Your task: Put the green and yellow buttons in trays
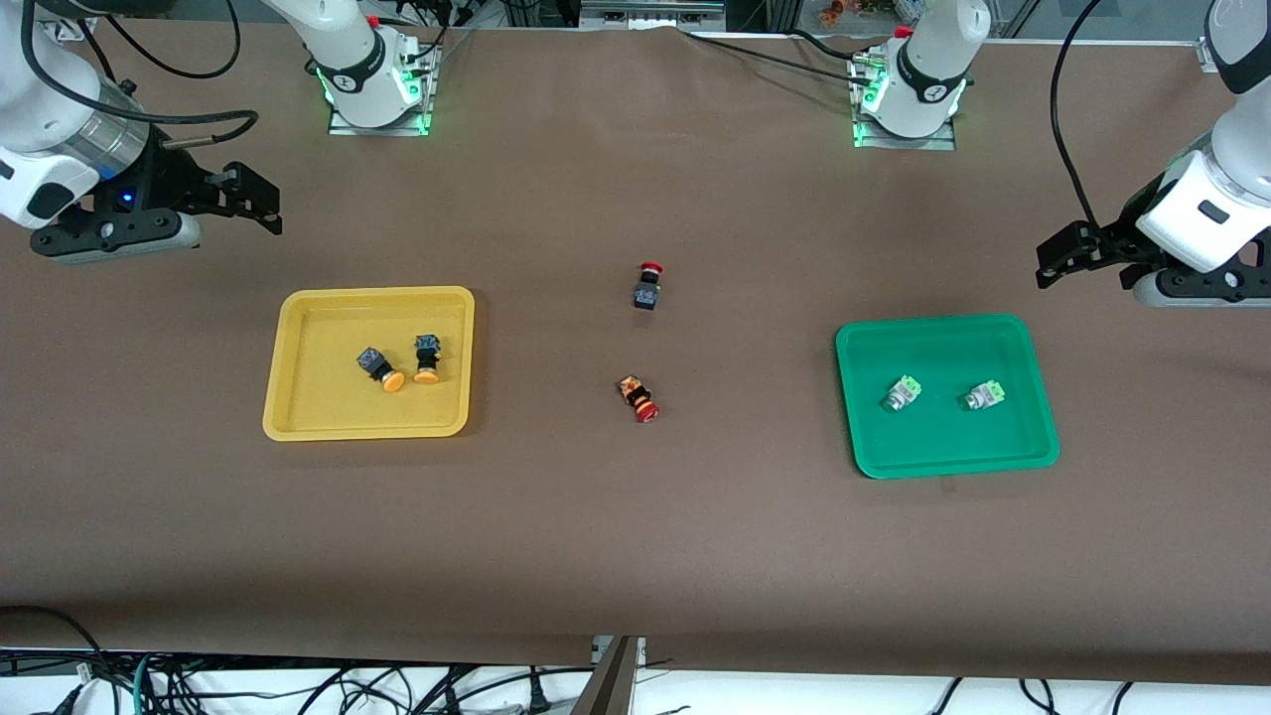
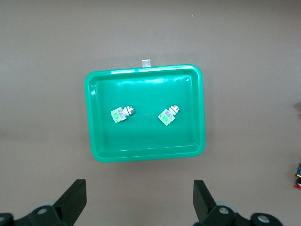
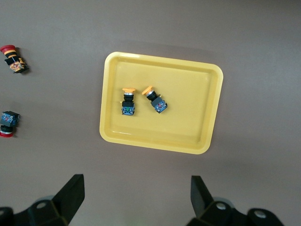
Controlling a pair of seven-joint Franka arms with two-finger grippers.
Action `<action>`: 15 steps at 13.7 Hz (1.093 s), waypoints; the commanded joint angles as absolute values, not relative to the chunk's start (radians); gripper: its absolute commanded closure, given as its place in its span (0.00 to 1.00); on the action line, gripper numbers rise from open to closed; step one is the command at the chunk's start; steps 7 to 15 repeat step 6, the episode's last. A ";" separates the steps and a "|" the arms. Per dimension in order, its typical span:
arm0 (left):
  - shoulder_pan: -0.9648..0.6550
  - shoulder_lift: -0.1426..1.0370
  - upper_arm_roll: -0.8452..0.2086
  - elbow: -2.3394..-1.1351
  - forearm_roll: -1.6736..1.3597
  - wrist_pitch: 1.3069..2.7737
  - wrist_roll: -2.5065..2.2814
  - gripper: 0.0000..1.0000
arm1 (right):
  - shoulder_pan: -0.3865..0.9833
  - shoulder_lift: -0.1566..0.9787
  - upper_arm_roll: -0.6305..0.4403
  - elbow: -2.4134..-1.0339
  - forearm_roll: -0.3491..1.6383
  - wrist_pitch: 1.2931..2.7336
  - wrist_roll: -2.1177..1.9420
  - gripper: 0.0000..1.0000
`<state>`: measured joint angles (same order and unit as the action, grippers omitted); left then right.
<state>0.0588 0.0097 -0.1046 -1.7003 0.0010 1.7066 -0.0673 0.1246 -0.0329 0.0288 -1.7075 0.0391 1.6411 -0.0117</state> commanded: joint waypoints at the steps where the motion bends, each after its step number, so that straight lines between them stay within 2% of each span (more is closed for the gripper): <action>1: 0.055 0.002 -0.103 -1.701 0.005 1.698 -0.069 0.00 | 0.107 -0.017 0.048 -1.674 0.026 1.609 -0.023 0.00; 15: 0.055 0.002 -0.103 -1.701 0.005 1.698 -0.069 0.00 | 0.107 -0.011 0.048 -1.675 0.026 1.611 -0.023 0.00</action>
